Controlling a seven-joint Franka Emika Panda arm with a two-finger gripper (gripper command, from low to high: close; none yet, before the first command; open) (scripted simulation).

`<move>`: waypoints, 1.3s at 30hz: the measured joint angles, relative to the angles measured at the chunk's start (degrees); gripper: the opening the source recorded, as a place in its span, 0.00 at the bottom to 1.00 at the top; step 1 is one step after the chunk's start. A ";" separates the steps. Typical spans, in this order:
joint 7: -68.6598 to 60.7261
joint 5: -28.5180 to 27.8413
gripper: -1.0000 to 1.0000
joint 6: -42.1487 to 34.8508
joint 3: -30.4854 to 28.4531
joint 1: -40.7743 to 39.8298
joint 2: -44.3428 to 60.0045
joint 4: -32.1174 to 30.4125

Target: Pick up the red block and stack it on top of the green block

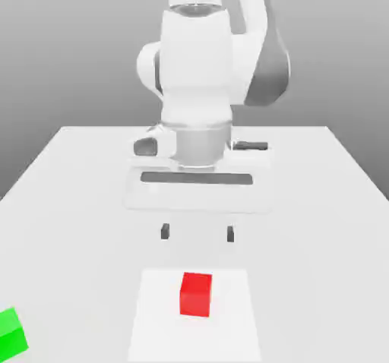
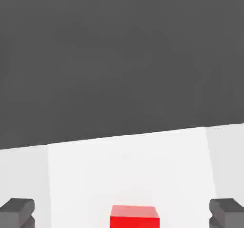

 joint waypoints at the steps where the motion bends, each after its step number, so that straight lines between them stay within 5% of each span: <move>1: 0.58 -0.32 0.50 1.18 0.01 -0.04 2.07 -1.15; 7: 1.47 -1.15 0.50 11.28 -0.44 0.26 14.52 -0.82; 8: 1.51 -1.19 0.00 13.02 -0.52 0.32 16.56 -0.54; 15: 1.67 -1.36 0.00 13.45 -0.48 0.28 17.05 -0.48; 21: 1.29 -0.87 0.00 4.13 -0.01 -0.13 6.17 -2.03; 35: -12.38 4.18 0.00 -11.61 -10.56 -18.92 17.65 24.68; 39: -15.19 6.38 0.00 -8.60 -10.79 -21.81 24.18 28.21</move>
